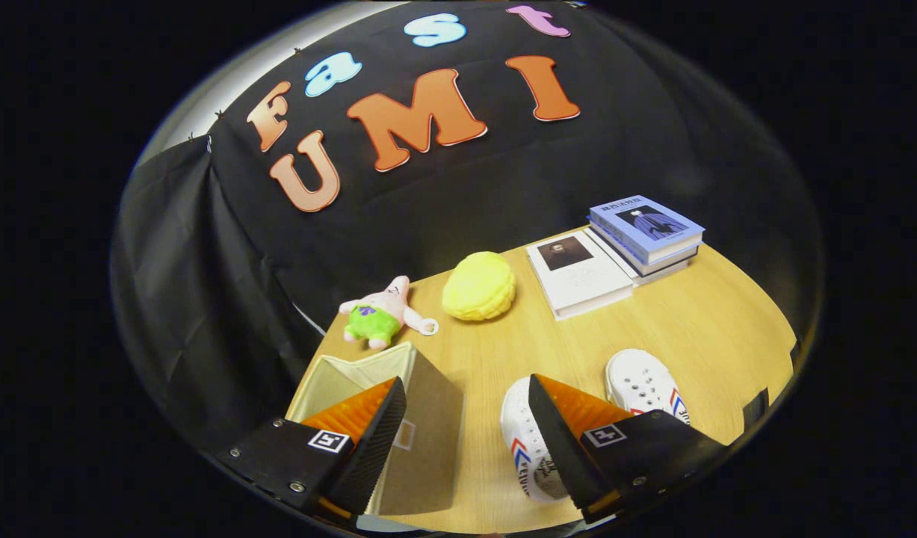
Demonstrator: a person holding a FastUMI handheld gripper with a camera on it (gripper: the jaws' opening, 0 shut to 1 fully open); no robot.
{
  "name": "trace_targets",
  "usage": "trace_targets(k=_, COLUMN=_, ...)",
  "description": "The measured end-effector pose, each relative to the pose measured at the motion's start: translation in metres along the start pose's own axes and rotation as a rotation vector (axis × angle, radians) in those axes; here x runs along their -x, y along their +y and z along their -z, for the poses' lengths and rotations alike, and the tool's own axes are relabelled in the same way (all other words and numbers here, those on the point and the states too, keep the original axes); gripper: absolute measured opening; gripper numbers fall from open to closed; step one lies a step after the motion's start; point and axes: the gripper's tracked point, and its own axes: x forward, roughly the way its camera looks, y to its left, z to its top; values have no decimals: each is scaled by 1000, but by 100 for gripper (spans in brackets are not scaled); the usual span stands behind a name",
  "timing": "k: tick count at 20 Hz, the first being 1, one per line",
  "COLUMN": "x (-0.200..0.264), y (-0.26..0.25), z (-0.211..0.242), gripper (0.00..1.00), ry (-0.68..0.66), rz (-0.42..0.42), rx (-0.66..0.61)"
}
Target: Open the storage box then place both shoes into the box .Put the left shoe in first, then the right shoe, with the right side of both shoes facing outward in a uniform manner.
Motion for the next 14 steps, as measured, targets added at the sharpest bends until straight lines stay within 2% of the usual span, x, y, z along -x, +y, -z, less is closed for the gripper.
trace_targets(k=4, x=-12, y=-43, z=26, gripper=98, ry=58, rz=91, rx=58)
trace_targets(k=9, x=-24, y=-80, z=65, gripper=98, ry=145, rz=156, rx=73)
trace_targets(k=14, x=-37, y=-101, z=106, gripper=95, ry=228, rz=172, rx=29)
